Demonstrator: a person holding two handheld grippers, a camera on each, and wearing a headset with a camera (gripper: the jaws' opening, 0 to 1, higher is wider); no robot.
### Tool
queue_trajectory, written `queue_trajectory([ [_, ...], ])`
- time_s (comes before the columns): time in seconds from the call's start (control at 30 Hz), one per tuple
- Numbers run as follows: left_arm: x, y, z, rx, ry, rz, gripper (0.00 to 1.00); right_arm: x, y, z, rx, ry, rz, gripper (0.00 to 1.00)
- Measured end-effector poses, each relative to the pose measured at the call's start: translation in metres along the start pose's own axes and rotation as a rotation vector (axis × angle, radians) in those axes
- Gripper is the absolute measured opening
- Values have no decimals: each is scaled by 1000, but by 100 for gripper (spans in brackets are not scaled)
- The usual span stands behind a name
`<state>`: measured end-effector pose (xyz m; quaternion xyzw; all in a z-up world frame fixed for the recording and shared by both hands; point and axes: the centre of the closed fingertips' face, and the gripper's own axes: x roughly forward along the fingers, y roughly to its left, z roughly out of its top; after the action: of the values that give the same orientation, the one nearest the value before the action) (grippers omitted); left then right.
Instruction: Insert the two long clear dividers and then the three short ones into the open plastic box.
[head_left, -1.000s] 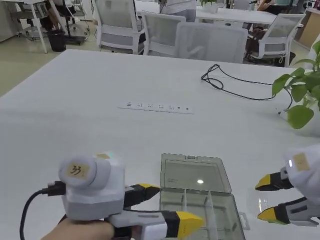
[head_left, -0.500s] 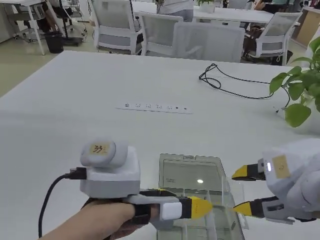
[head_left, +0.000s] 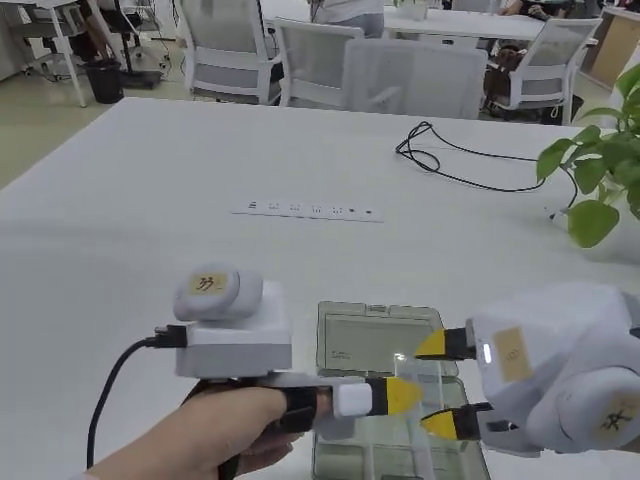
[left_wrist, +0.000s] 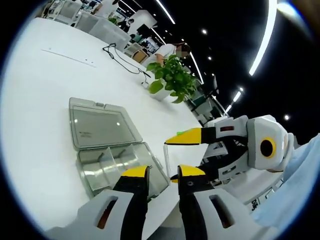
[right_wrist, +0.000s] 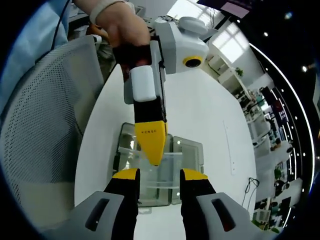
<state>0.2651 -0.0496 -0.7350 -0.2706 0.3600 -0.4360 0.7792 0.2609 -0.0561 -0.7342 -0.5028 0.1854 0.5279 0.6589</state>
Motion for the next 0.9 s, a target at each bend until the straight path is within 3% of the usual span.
queue_trajectory([
  [0.2, 1, 0, -3, -18, 5, -15, 7, 1, 2, 2, -5, -1, 10, 32],
  [0.37, 0, -1, -5, -30, 1, -21, 4, 1, 5, 7, -5, -12, 19, 32],
  [0.43, 0, -6, -6, -32, 4, -50, 0, 2, 7, 8, -14, -15, 22, 32],
  [0.47, 0, -9, -6, -41, 0, -70, 0, 2, 7, 9, -14, -16, 22, 32],
  [0.5, -1, -5, -7, -38, 5, -50, 0, 2, 8, 9, -18, -18, 26, 32],
  [0.8, -3, -7, -9, -48, 13, -66, 0, 1, 11, 10, -86, -29, 30, 33],
  [0.87, -4, -5, -10, -34, 13, -63, 0, 0, 10, 11, -101, -40, 26, 38],
  [0.9, -4, -6, -10, -35, 13, -68, 0, -1, 9, 12, -75, -50, 31, 41],
])
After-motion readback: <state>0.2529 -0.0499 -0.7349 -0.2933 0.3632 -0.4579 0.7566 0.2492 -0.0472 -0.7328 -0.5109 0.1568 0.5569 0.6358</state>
